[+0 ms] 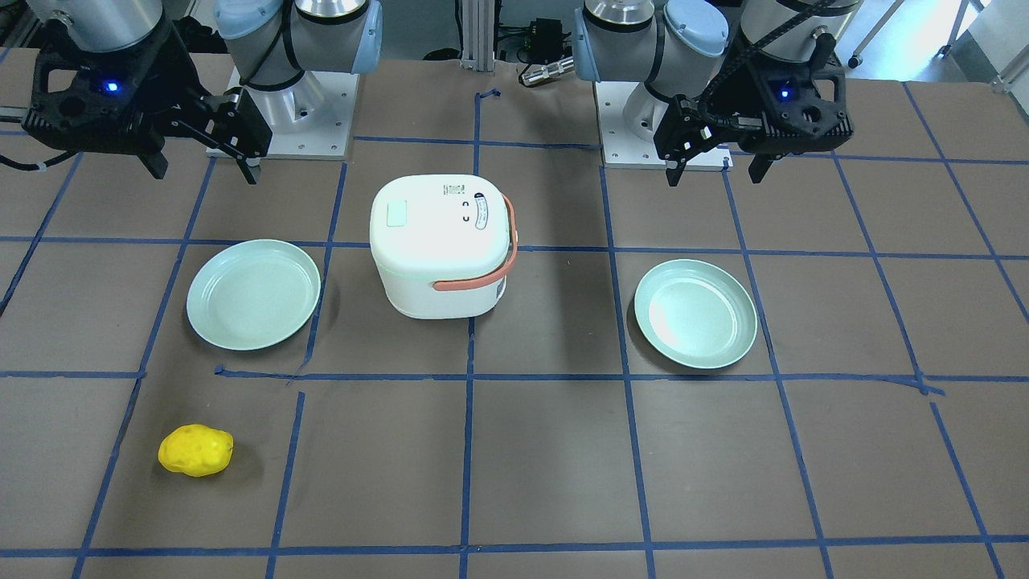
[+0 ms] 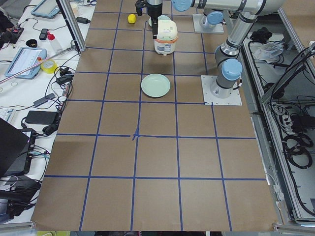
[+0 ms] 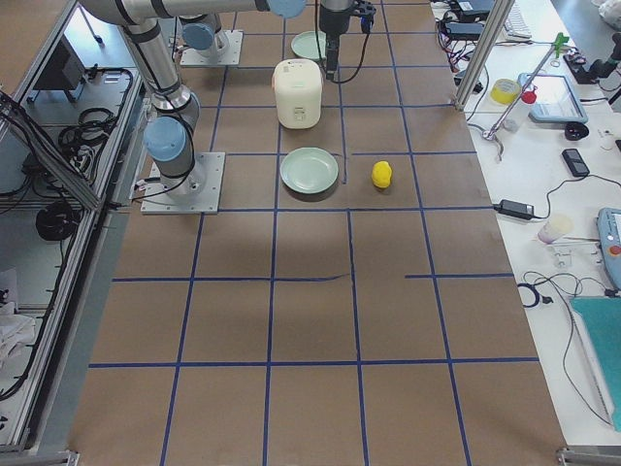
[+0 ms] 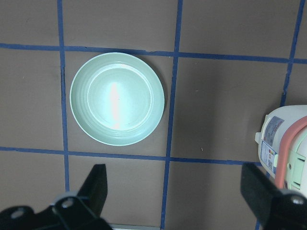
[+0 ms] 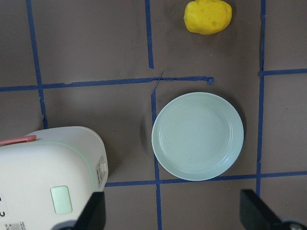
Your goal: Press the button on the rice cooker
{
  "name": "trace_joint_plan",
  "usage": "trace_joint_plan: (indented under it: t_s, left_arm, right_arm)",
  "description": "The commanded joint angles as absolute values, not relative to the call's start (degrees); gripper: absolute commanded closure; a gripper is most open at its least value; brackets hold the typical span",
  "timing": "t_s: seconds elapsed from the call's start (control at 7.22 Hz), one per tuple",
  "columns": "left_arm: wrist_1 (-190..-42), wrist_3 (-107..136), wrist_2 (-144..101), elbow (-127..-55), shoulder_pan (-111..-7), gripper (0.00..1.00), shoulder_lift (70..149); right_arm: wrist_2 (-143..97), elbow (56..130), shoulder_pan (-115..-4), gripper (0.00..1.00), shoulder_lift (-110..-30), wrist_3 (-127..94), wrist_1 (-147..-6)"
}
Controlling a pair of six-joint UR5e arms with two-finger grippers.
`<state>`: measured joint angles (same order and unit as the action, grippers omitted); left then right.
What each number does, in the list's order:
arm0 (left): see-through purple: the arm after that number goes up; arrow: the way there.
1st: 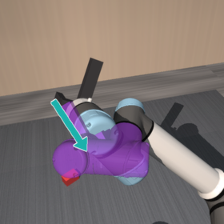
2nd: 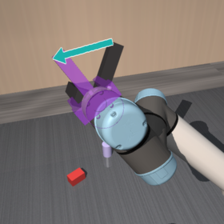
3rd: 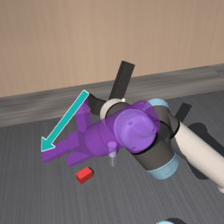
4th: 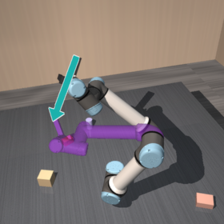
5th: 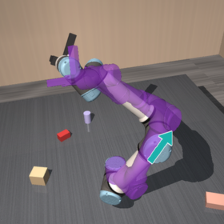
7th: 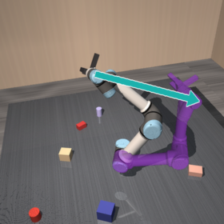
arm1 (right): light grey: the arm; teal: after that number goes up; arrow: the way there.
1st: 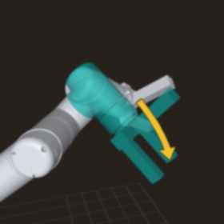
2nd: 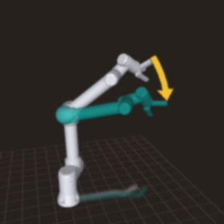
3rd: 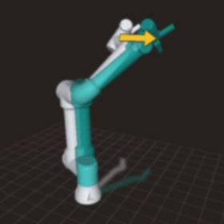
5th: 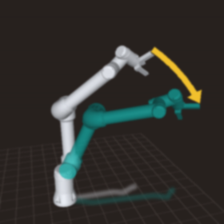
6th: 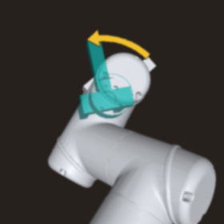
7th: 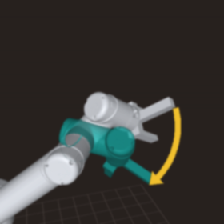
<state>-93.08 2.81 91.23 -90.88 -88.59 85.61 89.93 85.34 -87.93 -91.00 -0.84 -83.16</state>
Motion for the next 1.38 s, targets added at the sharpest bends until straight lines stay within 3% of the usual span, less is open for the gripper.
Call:
trace_joint_plan:
  t_s: [0.0,1.25]
  left_arm:
    - [-93.1,2.8,91.2,-90.9,-88.6,0.00,85.6]
    - [-93.1,2.8,91.2,-90.9,-88.6,0.00,85.6]
  right_arm:
    - [89.0,85.1,-87.9,0.00,-90.9,-1.1,-83.1]
    - [89.1,85.5,-87.9,0.00,-91.2,-0.1,-82.7]
